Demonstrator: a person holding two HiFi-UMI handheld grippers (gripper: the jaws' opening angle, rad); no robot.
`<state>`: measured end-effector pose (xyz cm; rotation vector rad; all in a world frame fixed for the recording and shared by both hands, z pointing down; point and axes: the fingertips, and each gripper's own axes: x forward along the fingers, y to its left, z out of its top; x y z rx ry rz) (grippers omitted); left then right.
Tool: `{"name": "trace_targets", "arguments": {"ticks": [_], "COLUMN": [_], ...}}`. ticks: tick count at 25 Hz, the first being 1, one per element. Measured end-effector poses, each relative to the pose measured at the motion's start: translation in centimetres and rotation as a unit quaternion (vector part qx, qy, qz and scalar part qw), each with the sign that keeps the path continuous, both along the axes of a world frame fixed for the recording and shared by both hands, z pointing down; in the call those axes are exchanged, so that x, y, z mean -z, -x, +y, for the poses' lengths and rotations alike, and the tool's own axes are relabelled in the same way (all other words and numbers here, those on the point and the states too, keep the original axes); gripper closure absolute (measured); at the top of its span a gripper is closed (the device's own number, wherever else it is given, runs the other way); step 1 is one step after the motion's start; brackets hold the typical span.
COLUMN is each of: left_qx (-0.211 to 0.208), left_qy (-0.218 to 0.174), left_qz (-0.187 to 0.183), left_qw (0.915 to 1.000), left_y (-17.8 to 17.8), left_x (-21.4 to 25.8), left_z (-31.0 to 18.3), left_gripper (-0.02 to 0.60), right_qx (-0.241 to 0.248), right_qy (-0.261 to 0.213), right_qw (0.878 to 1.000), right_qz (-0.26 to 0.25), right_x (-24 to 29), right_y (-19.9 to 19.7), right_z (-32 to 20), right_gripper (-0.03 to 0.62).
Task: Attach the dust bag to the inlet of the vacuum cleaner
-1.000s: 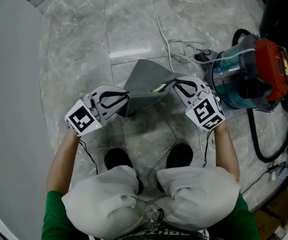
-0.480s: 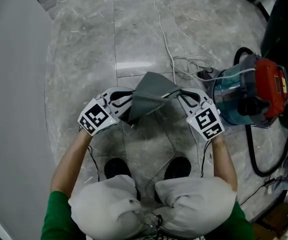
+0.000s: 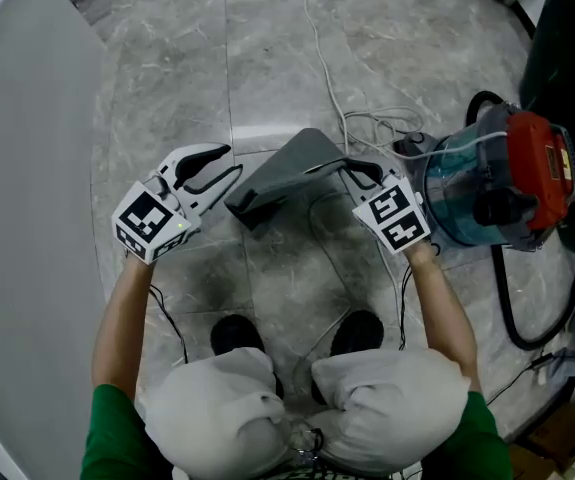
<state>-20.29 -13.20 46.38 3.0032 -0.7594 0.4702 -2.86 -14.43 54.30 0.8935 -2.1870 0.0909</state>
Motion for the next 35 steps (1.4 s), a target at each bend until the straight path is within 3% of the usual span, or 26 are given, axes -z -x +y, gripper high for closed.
{"name": "trace_targets", "arguments": {"ticks": [4,7,11,17,22,29,35], "left_qx": [0.017,-0.008,-0.011,-0.024,-0.035,-0.031,-0.019], "left_qy": [-0.015,-0.017,-0.016,0.031,0.037,0.054,0.054], "left_qz": [-0.007,-0.036,-0.089,-0.166,-0.187,-0.177,-0.22], "left_qw": [0.9997,0.9992,0.9959,0.9854,0.981,0.9823,0.9739], "left_y": [0.7,-2.4,-5.6,-6.8,-6.9,-6.5,-6.0], "left_x": [1.7,1.5,0.3,-3.9,-4.7,-5.2,-6.8], "left_z": [-0.2,1.1,1.2,1.6,2.3,3.0,3.0], "left_gripper": [0.469,0.469,0.469,0.469,0.469,0.469,0.472], "right_qx": [0.001,0.001,0.005,0.013,0.017,0.028,0.047], "right_qy": [0.004,0.006,0.002,0.005,0.006,-0.002,-0.025], "right_qw": [1.0,1.0,1.0,1.0,1.0,1.0,0.998], "right_qz": [-0.002,-0.002,0.008,0.004,0.004,0.01,0.014], "right_x": [-0.1,0.2,0.3,0.9,0.4,0.2,0.7], "right_y": [1.5,2.7,4.1,5.2,5.4,6.0,6.8], "right_z": [0.0,0.2,0.8,1.9,2.4,2.6,3.3], "right_gripper": [0.554,0.554,0.554,0.554,0.56,0.562,0.562]}}
